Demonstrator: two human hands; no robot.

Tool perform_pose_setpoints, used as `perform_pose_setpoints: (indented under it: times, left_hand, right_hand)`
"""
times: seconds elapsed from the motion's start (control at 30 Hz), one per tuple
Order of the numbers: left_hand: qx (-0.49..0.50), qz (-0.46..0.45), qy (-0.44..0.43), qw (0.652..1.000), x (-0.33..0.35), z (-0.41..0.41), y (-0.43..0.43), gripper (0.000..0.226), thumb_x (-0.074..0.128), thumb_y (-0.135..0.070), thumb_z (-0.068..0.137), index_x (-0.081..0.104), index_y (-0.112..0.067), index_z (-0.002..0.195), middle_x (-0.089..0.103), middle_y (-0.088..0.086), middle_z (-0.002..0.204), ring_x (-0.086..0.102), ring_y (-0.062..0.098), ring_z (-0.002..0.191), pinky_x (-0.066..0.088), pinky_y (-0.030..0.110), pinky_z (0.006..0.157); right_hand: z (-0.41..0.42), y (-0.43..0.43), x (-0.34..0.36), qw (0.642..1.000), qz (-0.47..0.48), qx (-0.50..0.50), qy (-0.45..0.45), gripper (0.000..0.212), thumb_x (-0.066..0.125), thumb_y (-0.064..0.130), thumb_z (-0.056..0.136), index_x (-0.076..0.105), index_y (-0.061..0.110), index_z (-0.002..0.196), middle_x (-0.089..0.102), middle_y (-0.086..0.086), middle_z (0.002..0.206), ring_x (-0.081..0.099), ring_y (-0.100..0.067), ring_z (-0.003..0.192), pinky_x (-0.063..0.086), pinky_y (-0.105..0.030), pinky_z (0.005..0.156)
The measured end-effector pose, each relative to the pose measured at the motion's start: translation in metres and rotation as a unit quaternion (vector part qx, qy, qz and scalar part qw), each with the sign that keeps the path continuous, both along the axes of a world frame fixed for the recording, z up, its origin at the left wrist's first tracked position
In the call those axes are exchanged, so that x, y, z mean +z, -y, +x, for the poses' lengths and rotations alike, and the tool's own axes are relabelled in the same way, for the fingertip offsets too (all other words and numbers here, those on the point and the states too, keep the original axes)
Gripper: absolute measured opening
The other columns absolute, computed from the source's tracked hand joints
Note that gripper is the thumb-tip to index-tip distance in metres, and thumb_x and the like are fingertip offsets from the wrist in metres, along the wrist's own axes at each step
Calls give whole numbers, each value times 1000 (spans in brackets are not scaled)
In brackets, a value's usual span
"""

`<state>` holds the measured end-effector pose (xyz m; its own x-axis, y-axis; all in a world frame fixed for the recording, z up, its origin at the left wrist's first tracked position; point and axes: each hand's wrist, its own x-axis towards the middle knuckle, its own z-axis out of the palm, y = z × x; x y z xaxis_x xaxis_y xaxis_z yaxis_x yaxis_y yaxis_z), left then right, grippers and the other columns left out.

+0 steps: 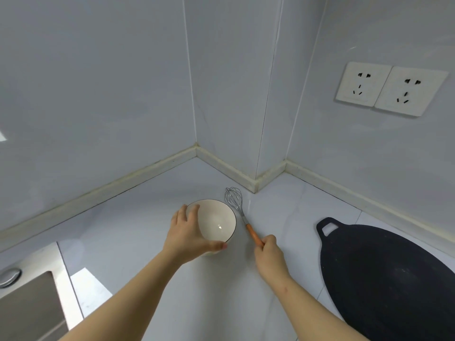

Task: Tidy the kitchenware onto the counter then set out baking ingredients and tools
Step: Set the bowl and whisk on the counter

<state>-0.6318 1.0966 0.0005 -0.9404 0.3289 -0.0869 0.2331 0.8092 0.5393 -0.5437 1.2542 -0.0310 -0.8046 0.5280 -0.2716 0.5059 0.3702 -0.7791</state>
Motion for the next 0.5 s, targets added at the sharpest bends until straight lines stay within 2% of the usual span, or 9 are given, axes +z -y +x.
perform_pose_setpoints:
  times: [0.07, 0.13, 0.17, 0.27, 0.33, 0.4, 0.5]
  left_hand:
    - [-2, 15, -2, 1000, -1, 10, -5, 118, 78, -57, 59, 9, -21, 148, 1, 5, 157, -3, 23, 145, 14, 35, 115]
    - [-5, 28, -3, 1000, -3, 19, -12, 119, 77, -57, 60, 8, -20, 148, -1, 6, 157, -5, 24, 145, 12, 34, 116]
    - [-10, 33, -4, 999, -3, 25, -15, 119, 77, -57, 60, 6, -20, 148, -1, 6, 157, -5, 24, 145, 12, 34, 116]
    - [-34, 44, -10, 998, -6, 40, -27, 121, 77, -58, 59, 4, -20, 148, 1, 5, 156, -5, 24, 145, 11, 33, 116]
    - [-49, 59, -12, 997, -7, 47, -35, 124, 78, -58, 58, 0, -21, 148, 2, 2, 156, -5, 24, 145, 11, 33, 116]
    - [-65, 82, -5, 994, -5, 52, -42, 129, 80, -53, 58, -7, -21, 149, 1, 1, 156, -4, 22, 145, 9, 34, 116]
    - [-71, 167, 63, 981, 2, 53, -50, 137, 87, -37, 56, -12, -20, 148, -1, 0, 157, 1, 21, 145, 13, 36, 117]
  right_hand:
    - [5, -2, 4, 999, -14, -23, -29, 22, 29, 10, 97, 29, 18, 76, 55, 4, 91, 40, -14, 56, 31, -29, 51]
    - [9, -4, 13, 997, -28, -42, -57, 17, 29, 11, 98, 32, 15, 82, 54, 12, 94, 40, -14, 56, 31, -28, 51]
    - [13, -5, 19, 995, -34, -54, -75, 13, 30, 13, 99, 35, 13, 86, 55, 13, 91, 41, -14, 56, 32, -28, 52]
    - [23, -9, 36, 986, -49, -89, -130, 16, 34, 22, 100, 42, 11, 93, 51, 2, 72, 43, -15, 59, 34, -29, 55]
    - [27, -14, 43, 978, -67, -103, -167, 14, 39, 22, 99, 45, 14, 90, 50, -2, 72, 43, -15, 61, 36, -28, 57]
    - [35, -22, 53, 965, -91, -132, -209, 10, 43, 17, 97, 50, 17, 89, 54, -3, 74, 46, -16, 63, 40, -28, 62]
    - [47, -38, 71, 938, -133, -176, -267, 9, 47, 12, 95, 56, 14, 94, 57, -2, 75, 47, -13, 61, 43, -27, 63]
